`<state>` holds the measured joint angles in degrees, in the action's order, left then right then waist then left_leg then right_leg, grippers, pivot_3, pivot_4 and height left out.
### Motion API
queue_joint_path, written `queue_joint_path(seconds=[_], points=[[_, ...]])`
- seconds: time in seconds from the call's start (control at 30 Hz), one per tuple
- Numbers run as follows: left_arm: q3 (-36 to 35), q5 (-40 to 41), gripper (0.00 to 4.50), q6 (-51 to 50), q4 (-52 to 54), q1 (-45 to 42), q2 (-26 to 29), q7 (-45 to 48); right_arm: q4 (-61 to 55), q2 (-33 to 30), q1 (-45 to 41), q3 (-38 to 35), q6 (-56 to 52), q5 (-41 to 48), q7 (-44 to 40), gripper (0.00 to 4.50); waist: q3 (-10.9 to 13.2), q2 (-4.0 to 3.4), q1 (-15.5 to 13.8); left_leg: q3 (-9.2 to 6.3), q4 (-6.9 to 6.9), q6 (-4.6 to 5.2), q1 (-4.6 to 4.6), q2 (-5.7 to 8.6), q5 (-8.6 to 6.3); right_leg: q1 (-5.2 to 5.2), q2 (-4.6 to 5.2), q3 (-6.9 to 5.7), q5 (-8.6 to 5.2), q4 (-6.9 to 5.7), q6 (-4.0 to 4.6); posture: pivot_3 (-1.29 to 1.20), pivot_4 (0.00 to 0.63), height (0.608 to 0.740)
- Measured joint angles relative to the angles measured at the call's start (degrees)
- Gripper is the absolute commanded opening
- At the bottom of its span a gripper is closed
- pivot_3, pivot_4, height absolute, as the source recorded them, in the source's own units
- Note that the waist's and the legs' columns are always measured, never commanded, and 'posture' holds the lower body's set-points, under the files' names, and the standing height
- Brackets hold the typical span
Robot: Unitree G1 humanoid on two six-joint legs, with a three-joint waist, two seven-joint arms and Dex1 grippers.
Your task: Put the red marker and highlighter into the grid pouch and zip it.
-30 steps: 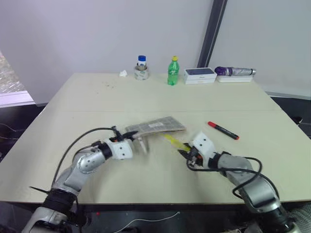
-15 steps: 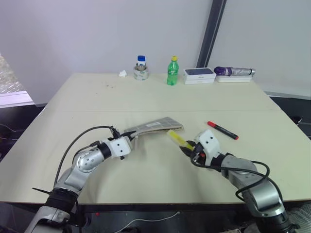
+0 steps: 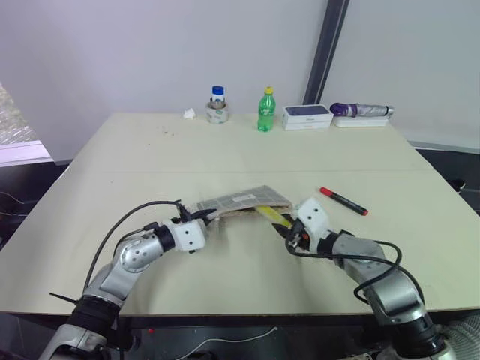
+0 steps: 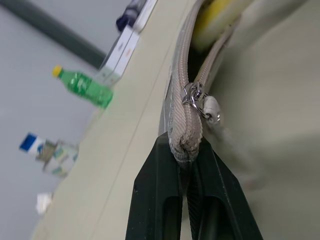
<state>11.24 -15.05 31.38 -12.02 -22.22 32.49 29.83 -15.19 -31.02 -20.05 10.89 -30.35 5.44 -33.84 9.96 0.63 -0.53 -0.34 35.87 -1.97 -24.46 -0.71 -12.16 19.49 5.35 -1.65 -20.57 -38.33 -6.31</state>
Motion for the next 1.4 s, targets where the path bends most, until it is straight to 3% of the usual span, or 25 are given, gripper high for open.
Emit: queue_joint_path(seconds=[0.3, 0.57, 0.7, 0.8, 0.83, 1.03, 1.17, 1.4], points=[[1.6, 2.7, 0.0, 4.3, 1.1, -1.9, 1.8, 6.6, 8.9, -6.4, -13.5, 12.9, 19.2, -15.1, -9.0, 0.93, 0.0, -0.02, 0.3, 0.02, 0.0, 0.0, -0.01, 0.0, 0.0, 0.04, -0.02, 0.0, 0.0, 0.0, 0.0, 0.0, 0.15, 0.74], [1.3, 10.3, 0.0, 5.4, 0.7, -2.3, 4.0, 13.5, 21.3, -6.8, -18.2, 16.3, 42.7, -25.8, -7.4, 0.93, 0.0, -0.02, 0.2, 0.04, 0.0, -0.01, -0.02, -0.02, 0.01, 0.04, -0.01, 0.0, 0.0, 0.0, 0.0, 0.0, 0.15, 0.74], [1.0, 11.1, 0.0, 5.9, -0.6, -2.4, 4.5, 14.0, 23.3, -7.4, -17.5, 15.7, 47.5, -27.0, -7.2, 2.83, 0.0, -0.02, 0.3, 0.06, 0.01, -0.02, -0.01, -0.02, 0.01, 0.02, -0.02, 0.0, 0.0, 0.0, 0.0, 0.0, 0.15, 0.74], [1.0, 11.1, 0.0, 6.1, -1.5, -2.4, 4.4, 13.4, 20.4, -7.4, -13.3, 12.2, 47.4, -21.2, -8.2, 4.33, 0.0, -0.01, 0.1, 0.05, 0.03, -0.02, -0.02, -0.04, 0.01, -0.01, -0.01, -0.01, 0.0, 0.01, 0.0, 0.0, 0.15, 0.74], [0.7, 11.0, 0.0, 5.9, -1.8, -2.4, 4.4, 13.0, 18.7, -7.4, -11.6, 10.0, 45.9, -17.2, -9.5, 4.47, 0.0, -0.01, 0.0, 0.05, 0.05, -0.02, -0.02, -0.08, 0.01, -0.03, 0.0, -0.01, 0.0, 0.01, 0.0, 0.0, 0.15, 0.74], [-1.0, 9.9, 0.0, 5.1, -2.7, -1.7, 3.2, 10.0, 4.2, -11.2, -1.8, -4.6, 33.2, 11.1, -19.5, 4.47, 0.0, -0.01, -0.2, -0.03, 0.09, 0.03, 0.05, -0.16, -0.02, -0.24, 0.02, -0.08, 0.0, 0.08, 0.0, 0.0, 0.15, 0.74], [-0.9, 8.6, 0.0, 5.0, -2.7, -0.9, 2.6, 8.7, 1.3, -9.8, 1.6, -14.2, 19.2, 24.4, -14.0, 4.47, 0.0, -0.01, 0.0, -0.04, 0.1, 0.02, 0.07, -0.18, -0.01, -0.23, 0.01, -0.07, 0.02, 0.05, 0.02, 0.0, 0.15, 0.74], [-0.9, 7.7, 0.0, 4.7, -2.7, -0.9, 1.2, 8.3, 20.7, -9.7, -4.1, -18.7, 13.7, 15.2, -0.1, 4.47, 0.1, -0.1, -0.1, 0.09, 0.06, 0.02, 0.02, -0.1, -0.01, -0.08, 0.02, -0.01, 0.02, 0.05, 0.02, 0.0, 0.15, 0.74]])
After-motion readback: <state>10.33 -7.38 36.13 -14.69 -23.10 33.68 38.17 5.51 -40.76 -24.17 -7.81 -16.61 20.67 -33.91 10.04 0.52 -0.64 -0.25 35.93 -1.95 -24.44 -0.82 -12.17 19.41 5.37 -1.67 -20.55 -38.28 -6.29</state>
